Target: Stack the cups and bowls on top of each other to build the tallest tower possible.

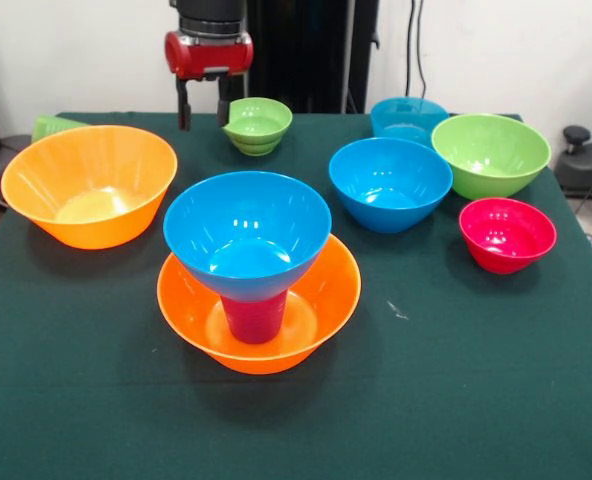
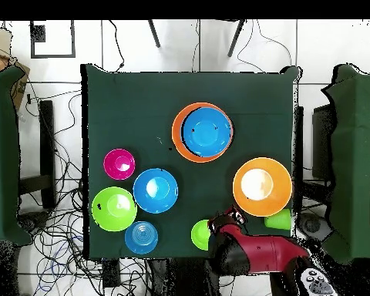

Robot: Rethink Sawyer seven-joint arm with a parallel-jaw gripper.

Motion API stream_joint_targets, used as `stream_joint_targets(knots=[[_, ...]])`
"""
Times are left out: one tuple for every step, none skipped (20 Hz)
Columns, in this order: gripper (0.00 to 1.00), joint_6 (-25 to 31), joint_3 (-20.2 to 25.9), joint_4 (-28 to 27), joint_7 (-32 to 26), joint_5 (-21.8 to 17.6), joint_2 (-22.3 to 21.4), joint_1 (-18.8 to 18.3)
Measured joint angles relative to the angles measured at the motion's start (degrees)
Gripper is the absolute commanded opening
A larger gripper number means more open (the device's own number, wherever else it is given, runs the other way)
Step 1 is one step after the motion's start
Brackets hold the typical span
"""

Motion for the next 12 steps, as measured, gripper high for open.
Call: stream_joint_targets(knots=[[1.0,0.0,0.0,-0.1,0.0,0.0,0.1,0.0],[1.0,0.0,-0.1,-0.3,0.0,0.0,0.4,0.2],[1.0,0.0,-0.1,-0.4,0.0,0.0,0.5,0.3],[1.0,0.0,-0.1,-0.5,0.0,0.0,0.5,0.4],[1.0,0.0,0.1,-0.5,0.0,0.0,0.5,0.3],[1.0,0.0,0.3,-0.5,0.0,0.0,0.5,0.1],[1.0,0.0,0.5,-0.5,0.0,0.0,0.5,0.0],[1.0,0.0,0.6,-0.5,0.0,0.0,0.5,-0.2],[1.0,0.0,0.8,-0.5,0.0,0.0,0.4,-0.3],[1.0,0.1,1.0,-0.5,0.0,0.0,0.3,-0.5],[1.0,0.3,1.2,-0.5,0.0,0.0,0.2,-0.6],[1.0,0.6,1.4,-0.5,0.0,0.0,-0.2,-0.6]])
